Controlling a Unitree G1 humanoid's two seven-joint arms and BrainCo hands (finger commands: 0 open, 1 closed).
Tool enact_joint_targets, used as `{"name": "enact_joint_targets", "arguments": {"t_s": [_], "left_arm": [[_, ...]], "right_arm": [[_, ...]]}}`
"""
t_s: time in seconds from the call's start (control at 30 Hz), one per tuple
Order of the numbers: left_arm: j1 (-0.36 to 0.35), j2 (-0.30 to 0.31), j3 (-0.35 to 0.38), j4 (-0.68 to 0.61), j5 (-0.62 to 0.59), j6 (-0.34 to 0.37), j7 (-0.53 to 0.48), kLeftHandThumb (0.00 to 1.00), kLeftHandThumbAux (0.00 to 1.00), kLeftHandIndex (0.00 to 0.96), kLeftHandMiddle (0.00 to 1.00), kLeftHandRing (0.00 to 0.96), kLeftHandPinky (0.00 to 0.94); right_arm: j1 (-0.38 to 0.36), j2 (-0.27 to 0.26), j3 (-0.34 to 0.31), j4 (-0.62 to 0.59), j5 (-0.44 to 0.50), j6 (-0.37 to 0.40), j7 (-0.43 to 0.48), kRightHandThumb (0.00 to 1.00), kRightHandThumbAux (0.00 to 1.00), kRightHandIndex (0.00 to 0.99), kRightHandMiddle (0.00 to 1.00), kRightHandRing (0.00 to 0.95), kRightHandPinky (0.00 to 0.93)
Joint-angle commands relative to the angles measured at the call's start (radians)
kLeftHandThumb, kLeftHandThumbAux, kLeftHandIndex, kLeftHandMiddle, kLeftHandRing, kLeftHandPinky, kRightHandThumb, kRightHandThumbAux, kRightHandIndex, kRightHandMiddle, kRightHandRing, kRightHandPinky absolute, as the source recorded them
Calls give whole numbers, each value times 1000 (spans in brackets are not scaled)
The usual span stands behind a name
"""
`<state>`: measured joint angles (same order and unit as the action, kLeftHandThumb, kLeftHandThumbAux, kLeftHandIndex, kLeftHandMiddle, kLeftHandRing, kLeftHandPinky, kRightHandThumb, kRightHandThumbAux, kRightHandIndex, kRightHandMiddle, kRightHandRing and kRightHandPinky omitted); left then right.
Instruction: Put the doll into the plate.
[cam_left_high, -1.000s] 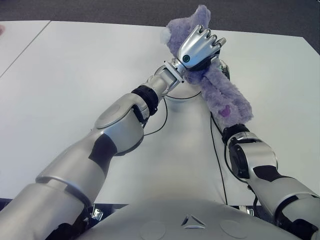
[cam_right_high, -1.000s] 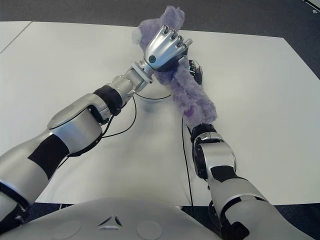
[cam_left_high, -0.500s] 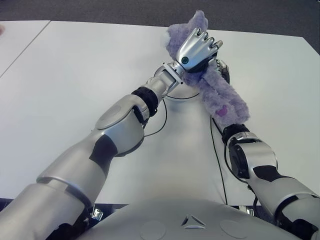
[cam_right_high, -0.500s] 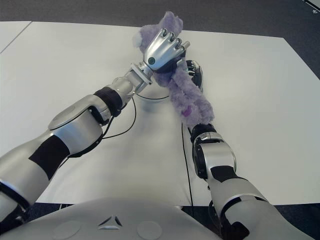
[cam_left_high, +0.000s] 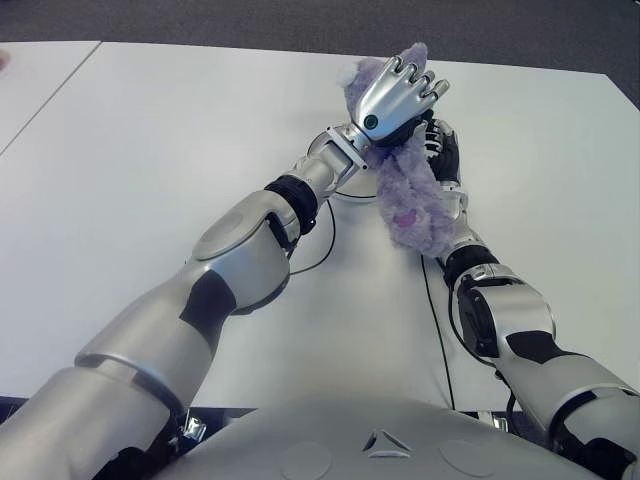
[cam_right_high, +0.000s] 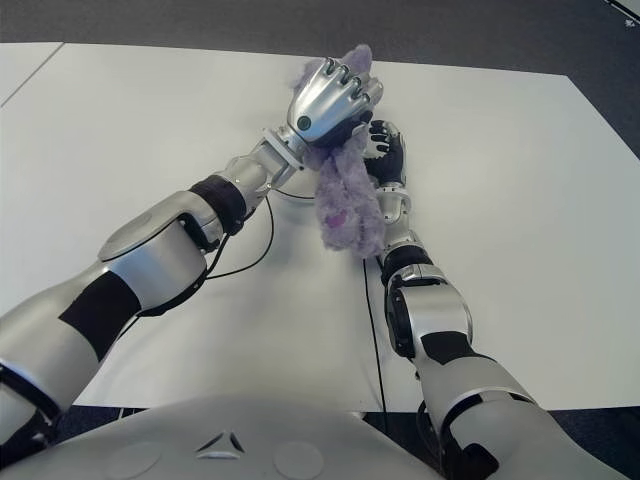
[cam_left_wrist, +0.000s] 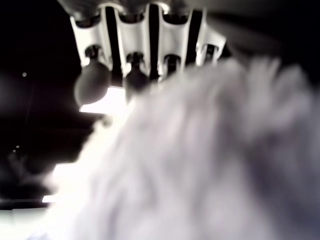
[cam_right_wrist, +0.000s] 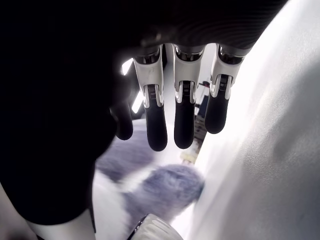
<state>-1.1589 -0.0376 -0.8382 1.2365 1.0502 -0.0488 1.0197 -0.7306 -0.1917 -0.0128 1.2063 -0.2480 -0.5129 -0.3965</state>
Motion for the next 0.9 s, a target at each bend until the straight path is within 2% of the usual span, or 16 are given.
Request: {"name": "enact_joint_targets", "arguments": {"t_s": [0.03,0.1,0.17,0.4,0.9], "left_arm": [[50,8,16,21,-24,37,-32,106,495,185,337,415,429],[50,7,14,24,-25,42,-40,81,478,143,284,333,285],[50,7,12,26,-23,49,-45,60,468,117,262,295,206],[46,6,-8,33,-6,97,-57,7,430,37,213,210,29],[50,4,-20,39,-2,154,-83,0,330,0,42,18,0]], "right_arm": [[313,111,16,151,-11,35,10,0,875,251,298,271,262],[313,111,17,151,-12,35,9,0,878,250,297,268,260],[313,110,18,151,-14,34,7,0,880,249,296,267,258],[311,111,21,152,-16,38,8,0,870,249,301,273,267],[308,111,32,153,-29,51,-7,0,864,244,297,272,261]]}}
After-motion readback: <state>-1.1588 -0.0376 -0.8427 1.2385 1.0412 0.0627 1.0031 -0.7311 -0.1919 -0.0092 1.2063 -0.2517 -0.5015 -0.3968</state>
